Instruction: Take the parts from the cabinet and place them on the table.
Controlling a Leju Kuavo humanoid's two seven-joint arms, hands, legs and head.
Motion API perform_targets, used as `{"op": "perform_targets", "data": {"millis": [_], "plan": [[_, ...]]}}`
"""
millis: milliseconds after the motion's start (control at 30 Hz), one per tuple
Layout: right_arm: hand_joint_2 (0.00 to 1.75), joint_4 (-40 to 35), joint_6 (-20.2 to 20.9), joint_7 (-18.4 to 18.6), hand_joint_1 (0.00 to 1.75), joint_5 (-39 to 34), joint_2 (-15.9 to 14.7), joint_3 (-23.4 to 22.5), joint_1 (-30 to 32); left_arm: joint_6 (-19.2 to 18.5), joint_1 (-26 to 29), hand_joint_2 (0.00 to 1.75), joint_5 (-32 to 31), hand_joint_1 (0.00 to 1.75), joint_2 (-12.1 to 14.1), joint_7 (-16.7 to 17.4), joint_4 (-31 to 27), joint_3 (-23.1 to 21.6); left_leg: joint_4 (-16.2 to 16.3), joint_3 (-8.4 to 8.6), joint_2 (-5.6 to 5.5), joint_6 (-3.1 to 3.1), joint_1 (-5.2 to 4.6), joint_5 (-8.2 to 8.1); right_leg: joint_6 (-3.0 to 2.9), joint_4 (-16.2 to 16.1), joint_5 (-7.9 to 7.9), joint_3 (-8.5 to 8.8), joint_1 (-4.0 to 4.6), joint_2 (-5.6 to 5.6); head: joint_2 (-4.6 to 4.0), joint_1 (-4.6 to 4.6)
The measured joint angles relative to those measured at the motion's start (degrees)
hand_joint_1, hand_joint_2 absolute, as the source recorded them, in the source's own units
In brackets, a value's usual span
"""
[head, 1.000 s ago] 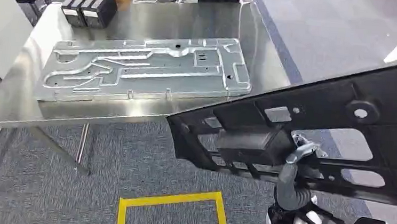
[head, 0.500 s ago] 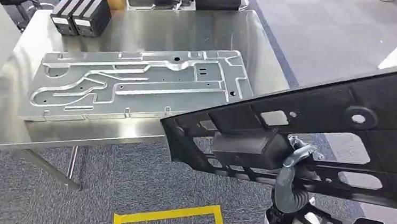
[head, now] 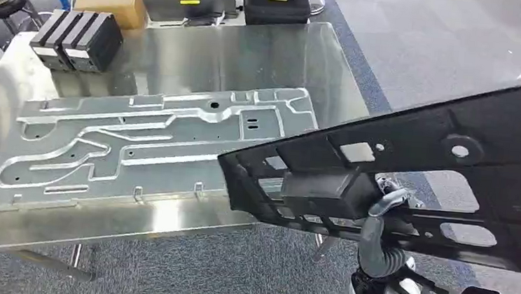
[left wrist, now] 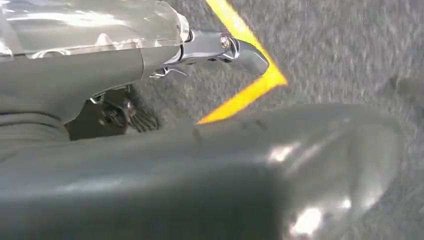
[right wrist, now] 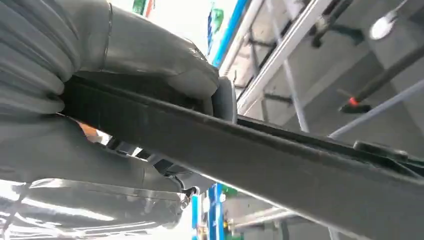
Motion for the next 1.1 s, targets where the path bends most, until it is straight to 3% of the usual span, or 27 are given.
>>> {"op": "perform_targets", "data": {"millis": [33,100,133,167,200,233,267,300,333,400,433,467,533,567,600,633,667,733,767,800,900,967,1000,1067,1100], "plan": [[1.75,0.1,-2.5,0.0,1.75,1.8,-0.2,-0.3,-1.0,-0.2,0.0,0.00,0.0,0.00,0.0,-0.2,0.0,0.0,2.2,-2.44,0.00,-0.07,0.00,-3.21,-0.04,-0.3,-0.59,0.89,0.01,0.23,0.00,0.00],[1.75,0.8,-8.9,0.5,1.75,6.1,-1.1,-1.5,-3.9,-1.0,0.0,0.00,0.0,0.00,0.0,-1.2,0.0,0.0,2.9,-5.39,0.00,-0.11,-0.02,-9.07,-0.09,-0.3,-1.68,2.31,0.12,0.63,0.00,0.00],[1.75,1.7,-12.8,1.4,1.75,8.6,-1.9,-2.3,-5.8,-1.7,0.0,0.00,0.0,0.00,0.0,-1.8,0.0,0.0,1.8,-6.19,0.01,-0.02,-0.02,-9.56,-0.05,-0.3,-2.17,3.00,0.16,0.80,0.00,0.00],[1.75,2.8,-17.2,3.0,1.75,12.2,-2.8,-3.2,-8.3,-2.5,0.1,0.00,0.0,0.00,0.1,-2.5,0.0,-0.1,-0.7,-6.37,0.01,0.18,-0.03,-7.58,0.02,-0.3,-2.65,3.80,0.22,0.94,0.00,-0.02],[1.75,4.5,-22.4,5.1,1.75,17.5,-4.1,-4.0,-10.8,-3.3,0.0,0.00,0.0,0.00,0.1,-3.3,0.0,-0.2,-4.6,-5.96,0.01,0.46,-0.05,-3.19,0.15,-0.3,-3.12,4.55,0.26,1.02,0.00,0.00],[1.75,6.2,-26.5,7.2,1.75,21.8,-5.3,-4.2,-13.4,-3.9,0.0,0.00,0.0,0.00,0.1,-4.0,0.0,-0.2,-9.1,-5.37,0.09,0.85,-0.10,2.31,0.32,-0.3,-3.51,5.09,0.28,1.02,0.00,0.00],[1.75,8.6,-29.8,8.9,1.75,25.4,-6.9,-4.3,-15.9,-4.3,0.0,0.00,0.0,0.00,0.2,-4.6,0.0,-0.2,-12.3,-5.93,0.25,1.35,-0.27,6.45,0.57,-0.2,-3.71,5.11,0.33,1.05,0.00,0.00],[1.75,10.3,-31.1,9.7,1.75,27.2,-8.0,-4.4,-17.6,-4.6,-0.1,0.00,-0.1,0.00,0.2,-4.9,0.0,-0.3,-12.3,-6.19,0.30,1.42,-0.65,4.84,0.93,0.0,-3.71,4.83,0.44,1.28,0.00,-0.02],[1.75,11.4,-31.5,10.1,1.75,27.7,-9.0,-4.6,-18.9,-4.8,-0.2,0.00,-0.2,0.00,0.2,-5.1,0.0,-0.4,-12.3,-6.07,0.20,1.77,-0.69,5.93,1.44,0.0,-3.87,4.59,0.46,1.30,0.00,0.00],[1.75,12.8,-32.1,10.4,1.75,28.0,-10.2,-4.7,-20.3,-4.8,0.0,0.00,0.0,0.00,0.2,-5.2,0.0,-0.6,-12.5,-6.05,0.10,2.42,-0.73,6.55,2.11,-0.4,-3.88,4.83,0.45,1.28,0.00,-0.02],[1.75,13.4,-32.2,10.6,1.75,28.0,-11.0,-4.7,-20.9,-4.8,0.0,0.00,0.2,0.00,0.1,-5.2,0.0,-0.6,-13.3,-5.56,0.21,2.85,-0.02,7.07,2.41,-0.2,-4.35,4.73,0.49,1.11,0.00,0.00],[1.75,13.7,-32.4,10.6,1.75,28.0,-11.3,-4.7,-21.6,-4.9,-0.2,0.00,0.1,0.00,0.1,-5.2,0.0,-0.7,-13.7,-5.33,0.13,3.04,-0.17,7.15,2.65,1.2,-5.37,4.24,0.41,0.52,0.00,0.02],[1.75,14.6,-32.6,10.6,1.75,28.0,-12.4,-4.6,-22.6,-4.9,-0.3,0.00,0.1,0.00,0.1,-5.2,0.0,-0.9,-13.8,-5.18,0.13,3.46,-0.17,6.96,3.01,9.4,-9.60,0.16,0.22,0.30,0.00,0.00],[1.75,14.9,-32.7,10.6,1.75,28.0,-12.6,-4.6,-22.6,-4.9,-0.3,0.00,0.1,0.00,0.1,-5.2,0.0,-1.0,-13.8,-5.08,0.11,3.51,-0.17,6.80,3.20,13.6,-11.12,-2.05,0.13,0.29,0.00,0.00],[1.75,15.3,-32.8,10.6,1.75,28.0,-12.8,-4.6,-22.6,-4.9,-0.2,0.00,0.1,0.00,0.1,-5.2,0.0,-1.1,-13.7,-4.96,0.08,3.48,-0.17,6.61,3.39,16.8,-11.67,-3.94,-0.07,0.26,0.00,0.00],[1.75,15.7,-32.8,10.6,1.75,28.0,-12.9,-4.6,-22.6,-4.9,-0.2,0.00,0.1,0.00,0.1,-5.2,0.0,-1.1,-13.7,-4.69,0.03,3.41,-0.16,6.39,3.55,16.8,-10.59,-4.38,-0.30,0.18,0.00,0.00],[1.75,16.1,-32.8,10.6,1.75,28.0,-13.1,-4.6,-22.6,-4.9,-0.1,0.00,0.1,0.00,0.1,-5.2,0.0,-1.2,-13.7,-4.31,-0.04,3.26,-0.14,6.09,3.62,14.1,-8.33,-3.26,-0.48,0.01,0.00,0.00],[1.75,16.5,-32.8,10.6,1.75,28.0,-13.4,-4.6,-22.9,-4.9,-0.1,0.00,0.1,0.00,-0.1,-5.2,0.0,-1.2,-13.6,-3.34,-0.12,2.74,-0.05,5.30,3.69,3.8,-2.66,1.67,-0.81,-0.24,0.00,0.00],[1.75,16.6,-32.8,10.6,1.75,28.0,-13.5,-4.6,-23.0,-4.9,-0.2,0.00,0.1,0.00,-0.1,-5.2,0.0,-1.2,-13.5,-3.23,-0.13,2.33,-0.07,4.88,3.64,0.6,-2.46,3.13,-0.87,-0.32,0.00,0.00],[1.75,16.8,-32.9,10.6,1.75,28.1,-13.6,-4.5,-23.3,-4.9,-0.3,0.00,0.1,0.00,-0.1,-5.2,0.0,-1.2,-13.0,-3.42,-0.17,1.90,-0.49,4.61,3.26,-0.4,-2.88,3.43,-0.35,-0.20,0.00,0.00],[1.75,17.4,-33.7,11.2,1.75,29.7,-13.7,-4.5,-23.4,-5.0,-0.2,0.00,0.0,0.00,-0.1,-5.6,0.0,-1.3,-13.8,-3.12,-0.09,1.07,-0.46,4.54,2.10,0.0,-3.22,3.29,-0.30,0.02,0.00,0.00],[1.75,18.1,-36.0,14.3,1.75,36.3,-14.3,-3.8,-24.9,-4.8,-0.3,0.00,0.0,0.00,-0.1,-6.9,0.0,-1.4,-12.4,-3.37,-0.10,0.54,-0.36,3.18,1.24,-0.5,-3.27,3.86,-0.64,-0.06,0.00,0.00],[1.75,19.1,-37.4,16.3,1.75,41.3,-14.7,-3.1,-26.6,-4.9,-0.3,0.00,0.0,0.00,-0.2,-7.6,0.1,-1.5,-9.0,-4.93,-0.09,0.47,-0.35,1.32,0.93,-0.5,-3.37,3.93,-0.62,-0.06,0.00,0.00],[1.75,23.1,-38.3,21.5,1.75,53.2,-15.6,-1.0,-32.1,-5.3,-0.3,0.00,0.0,0.00,-0.2,-9.0,0.1,-1.6,1.2,-10.24,-0.09,0.33,-0.36,-2.84,0.46,-0.4,-3.30,3.93,-0.28,0.05,0.00,0.00],[1.75,25.4,-37.3,23.6,1.75,56.9,-16.0,0.3,-35.1,-5.5,-0.3,0.00,0.0,0.00,-0.2,-9.2,0.1,-1.6,4.6,-12.18,-0.10,0.37,-0.38,-3.68,0.45,-0.4,-3.27,3.92,-0.13,0.19,0.00,0.00]]}}
